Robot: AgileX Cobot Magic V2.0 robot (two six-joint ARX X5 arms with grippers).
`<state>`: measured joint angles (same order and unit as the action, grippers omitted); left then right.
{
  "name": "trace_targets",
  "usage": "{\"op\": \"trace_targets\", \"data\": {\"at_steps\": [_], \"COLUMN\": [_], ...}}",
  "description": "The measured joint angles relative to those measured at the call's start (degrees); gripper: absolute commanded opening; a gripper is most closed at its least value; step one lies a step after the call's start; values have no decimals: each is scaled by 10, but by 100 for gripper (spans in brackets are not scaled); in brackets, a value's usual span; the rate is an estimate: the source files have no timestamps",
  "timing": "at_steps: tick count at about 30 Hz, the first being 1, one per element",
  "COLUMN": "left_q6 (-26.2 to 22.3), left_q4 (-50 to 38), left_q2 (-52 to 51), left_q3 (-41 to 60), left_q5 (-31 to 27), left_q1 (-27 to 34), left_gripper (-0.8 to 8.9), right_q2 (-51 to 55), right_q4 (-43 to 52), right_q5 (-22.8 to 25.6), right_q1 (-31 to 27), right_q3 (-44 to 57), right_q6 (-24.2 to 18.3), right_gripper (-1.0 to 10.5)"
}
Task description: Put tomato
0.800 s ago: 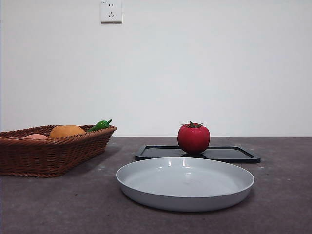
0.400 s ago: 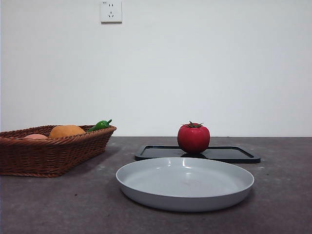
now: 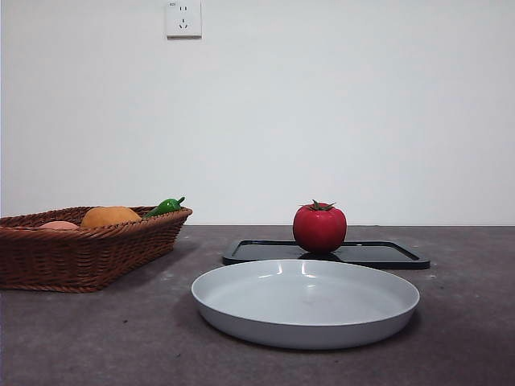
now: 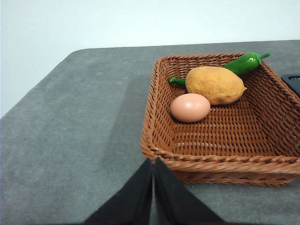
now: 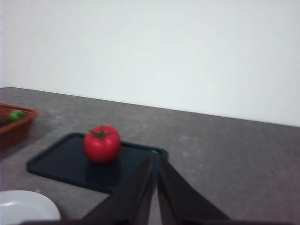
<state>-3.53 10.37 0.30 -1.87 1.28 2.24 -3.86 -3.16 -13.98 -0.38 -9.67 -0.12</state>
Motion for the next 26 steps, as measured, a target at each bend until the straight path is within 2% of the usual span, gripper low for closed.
{"op": "trace_targets", "data": {"at_steps": [6, 10, 18, 26], "left_q6": [0, 0, 0, 0], "left_q4": [0, 0, 0, 0], "left_q2": [0, 0, 0, 0], "left_q3": [0, 0, 0, 0], "left_q5": [0, 0, 0, 0], "left_q1": [0, 0, 0, 0], "left_gripper": [7, 7, 7, 7], "right_q2": [36, 36, 35, 35], "right_q4": [4, 4, -62, -61], "right_q5": [51, 52, 67, 67], "right_q1": [-1, -1, -1, -1], "right_q3": [63, 85, 87, 87], "right_q6": [21, 33, 37, 49], "right_gripper": [9, 9, 9, 9]}}
